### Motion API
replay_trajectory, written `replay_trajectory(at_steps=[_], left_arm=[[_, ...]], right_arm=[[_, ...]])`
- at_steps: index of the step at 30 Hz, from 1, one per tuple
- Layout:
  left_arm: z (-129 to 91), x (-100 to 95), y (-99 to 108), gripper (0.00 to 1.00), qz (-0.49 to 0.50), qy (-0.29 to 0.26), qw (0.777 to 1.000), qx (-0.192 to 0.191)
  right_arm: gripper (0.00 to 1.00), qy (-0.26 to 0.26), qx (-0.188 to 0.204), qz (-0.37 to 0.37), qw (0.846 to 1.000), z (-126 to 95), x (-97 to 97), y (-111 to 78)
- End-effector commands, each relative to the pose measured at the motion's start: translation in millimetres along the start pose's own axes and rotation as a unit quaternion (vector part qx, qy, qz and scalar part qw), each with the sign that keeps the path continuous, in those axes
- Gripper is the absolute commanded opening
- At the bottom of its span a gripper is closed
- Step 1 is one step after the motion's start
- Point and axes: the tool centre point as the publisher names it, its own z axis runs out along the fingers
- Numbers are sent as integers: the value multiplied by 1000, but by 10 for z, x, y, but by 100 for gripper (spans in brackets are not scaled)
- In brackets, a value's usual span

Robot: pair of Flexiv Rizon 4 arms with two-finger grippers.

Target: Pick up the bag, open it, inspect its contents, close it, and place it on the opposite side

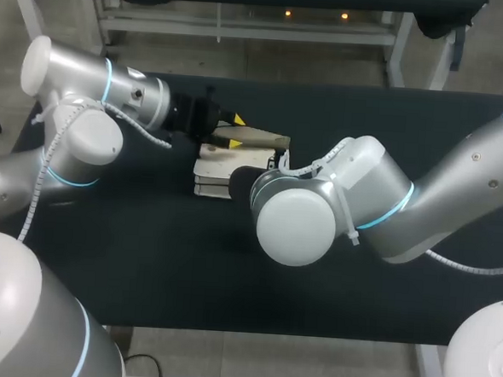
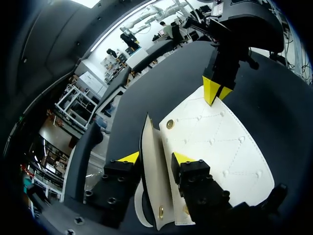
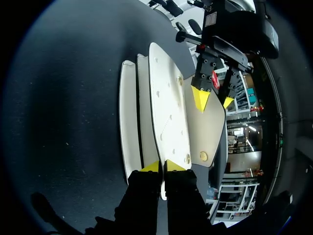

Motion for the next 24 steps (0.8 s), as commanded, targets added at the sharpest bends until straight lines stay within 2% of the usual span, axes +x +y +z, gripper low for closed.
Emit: replay_trajectory(at_steps=[1,3,8,10,11,24], left_arm=[[5,-23,11,34,-6,-2,1000,-10],[1,-37,28,28,-9,-3,1000,-9],[-14,-43,28,27,-7,-8,1000,-10],[-14,-41,35,14,-3,-14,1000,-15],[-13,-33,42,0,1,-19,1000,-16],[50,371,56,0,29,-66,997,1]], right_arm=[[0,-11,-9,0,1000,18,39,-31],[0,-11,-9,0,1000,18,39,-31],[0,-11,-9,0,1000,18,39,-31],[0,-11,-9,0,1000,18,39,-31],[0,-11,-9,0,1000,18,39,-31],[0,-11,-9,0,1000,18,39,-31]])
